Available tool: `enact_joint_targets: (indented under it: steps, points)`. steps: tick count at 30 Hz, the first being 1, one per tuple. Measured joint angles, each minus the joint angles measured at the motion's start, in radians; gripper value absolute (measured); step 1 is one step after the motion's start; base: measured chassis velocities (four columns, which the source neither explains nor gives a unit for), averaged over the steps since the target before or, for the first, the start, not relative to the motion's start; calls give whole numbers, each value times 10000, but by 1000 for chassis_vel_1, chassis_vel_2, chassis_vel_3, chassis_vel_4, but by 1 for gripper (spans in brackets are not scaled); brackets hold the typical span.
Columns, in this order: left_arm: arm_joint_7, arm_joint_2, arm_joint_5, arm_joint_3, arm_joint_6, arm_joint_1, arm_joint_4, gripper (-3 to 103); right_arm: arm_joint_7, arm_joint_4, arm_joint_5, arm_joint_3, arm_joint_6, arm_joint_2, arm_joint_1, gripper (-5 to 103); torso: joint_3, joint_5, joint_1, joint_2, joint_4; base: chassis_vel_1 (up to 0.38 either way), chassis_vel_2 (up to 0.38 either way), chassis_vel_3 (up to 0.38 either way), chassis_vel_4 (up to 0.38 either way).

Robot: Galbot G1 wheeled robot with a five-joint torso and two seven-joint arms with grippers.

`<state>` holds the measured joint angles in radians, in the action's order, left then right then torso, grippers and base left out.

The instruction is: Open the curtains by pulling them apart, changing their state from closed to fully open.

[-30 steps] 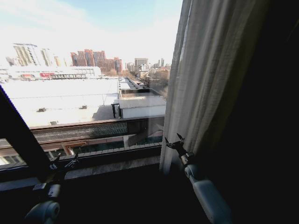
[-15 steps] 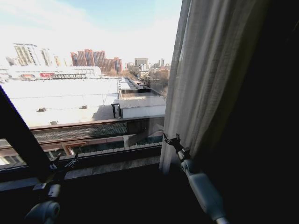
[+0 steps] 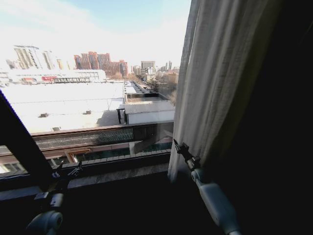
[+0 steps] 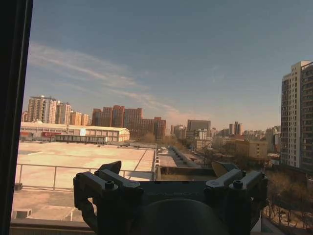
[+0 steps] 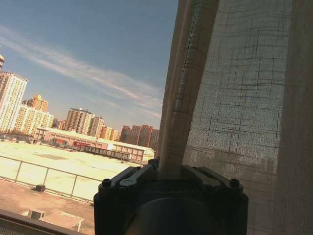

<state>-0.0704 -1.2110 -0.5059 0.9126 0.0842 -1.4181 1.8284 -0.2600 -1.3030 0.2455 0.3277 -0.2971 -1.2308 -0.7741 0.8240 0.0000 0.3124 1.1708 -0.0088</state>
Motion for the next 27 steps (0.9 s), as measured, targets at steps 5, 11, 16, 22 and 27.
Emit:
enact_joint_targets:
  steps: [5, 11, 16, 22, 27]
  points:
    - [0, 0, 0, 0, 0, 0, 0, 100, -343, 17, 133, 51, -1, -59, 49, 2, 0, 0, 0, 0, 1, 0, 0, 0, 0]
    - [0, 0, 0, 0, 0, 0, 0, 100, -441, 58, 166, 62, 25, -75, 84, 0, 0, 0, 0, 0, 2, -16, -10, 11, 18]
    - [0, 0, -1, 1, 0, 0, 0, 100, -459, 58, 179, 67, 34, -46, 87, 0, 0, -1, -1, 0, 2, -86, -87, 90, 81]
    - [0, 0, 0, 0, 0, 0, 0, 100, -515, 72, 178, 106, 27, -27, 93, 0, 1, 2, 1, -1, -2, -182, -181, 196, 170]
    - [0, 0, 0, 0, 0, 0, 0, 100, -566, 82, 178, 136, -3, -12, 77, 0, 0, -2, 0, 0, 1, -255, -244, 257, 246]
